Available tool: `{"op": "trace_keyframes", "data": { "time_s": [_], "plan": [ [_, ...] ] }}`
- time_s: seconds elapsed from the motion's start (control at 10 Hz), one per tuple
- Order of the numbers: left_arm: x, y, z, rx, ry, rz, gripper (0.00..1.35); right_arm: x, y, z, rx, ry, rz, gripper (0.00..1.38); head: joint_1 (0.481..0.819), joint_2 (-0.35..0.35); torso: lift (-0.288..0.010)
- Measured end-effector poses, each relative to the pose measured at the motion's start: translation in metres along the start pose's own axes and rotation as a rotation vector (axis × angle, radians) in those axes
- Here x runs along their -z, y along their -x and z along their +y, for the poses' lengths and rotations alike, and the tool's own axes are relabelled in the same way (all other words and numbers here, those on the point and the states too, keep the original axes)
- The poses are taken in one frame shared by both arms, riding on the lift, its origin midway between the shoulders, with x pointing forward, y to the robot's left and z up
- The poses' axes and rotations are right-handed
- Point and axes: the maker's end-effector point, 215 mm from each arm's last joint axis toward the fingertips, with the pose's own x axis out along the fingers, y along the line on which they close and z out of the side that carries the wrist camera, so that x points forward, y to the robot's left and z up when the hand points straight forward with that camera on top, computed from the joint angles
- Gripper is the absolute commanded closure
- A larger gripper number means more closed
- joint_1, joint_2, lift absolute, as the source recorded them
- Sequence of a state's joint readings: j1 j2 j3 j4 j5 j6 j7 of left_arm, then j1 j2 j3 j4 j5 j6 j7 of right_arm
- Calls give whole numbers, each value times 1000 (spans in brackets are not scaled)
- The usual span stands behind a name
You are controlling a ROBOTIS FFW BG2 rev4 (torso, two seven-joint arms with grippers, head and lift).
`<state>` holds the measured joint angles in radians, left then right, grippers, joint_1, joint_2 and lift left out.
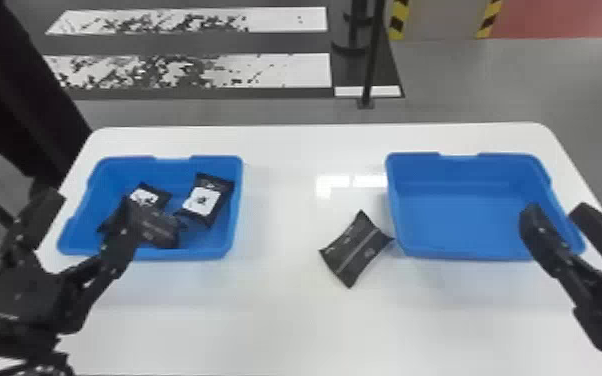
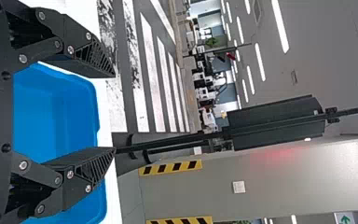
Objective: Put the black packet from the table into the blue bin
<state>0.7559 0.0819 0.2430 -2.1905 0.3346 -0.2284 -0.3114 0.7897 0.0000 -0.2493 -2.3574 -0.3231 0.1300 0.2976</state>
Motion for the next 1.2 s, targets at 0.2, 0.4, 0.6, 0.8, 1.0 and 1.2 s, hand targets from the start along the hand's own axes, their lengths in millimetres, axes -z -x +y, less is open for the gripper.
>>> {"op": "trace_keyframes", "data": {
  "time_s": [0.2, 0.4, 0.6, 0.8, 1.0, 1.2],
  "plan": [
    [2, 0, 0, 0, 2, 6, 133, 0, 0, 0, 0, 0, 0, 510, 695, 33, -110],
    [3, 0, -1, 1, 6, 11, 133, 0, 0, 0, 0, 0, 0, 510, 695, 31, -110],
    [4, -1, -2, 5, 4, 14, 133, 0, 0, 0, 0, 0, -1, 510, 695, 30, -110],
    [7, -9, -17, 42, 8, 20, 133, -1, -1, 0, 0, 0, -4, 510, 695, 4, -110],
    [20, -20, -42, 104, 24, 57, 133, -3, -4, -1, 0, 2, -9, 510, 695, -30, -110],
    [39, -35, -68, 189, -5, 117, 130, -3, -6, -1, 0, 4, -12, 510, 695, -78, -110]
  ]
}}
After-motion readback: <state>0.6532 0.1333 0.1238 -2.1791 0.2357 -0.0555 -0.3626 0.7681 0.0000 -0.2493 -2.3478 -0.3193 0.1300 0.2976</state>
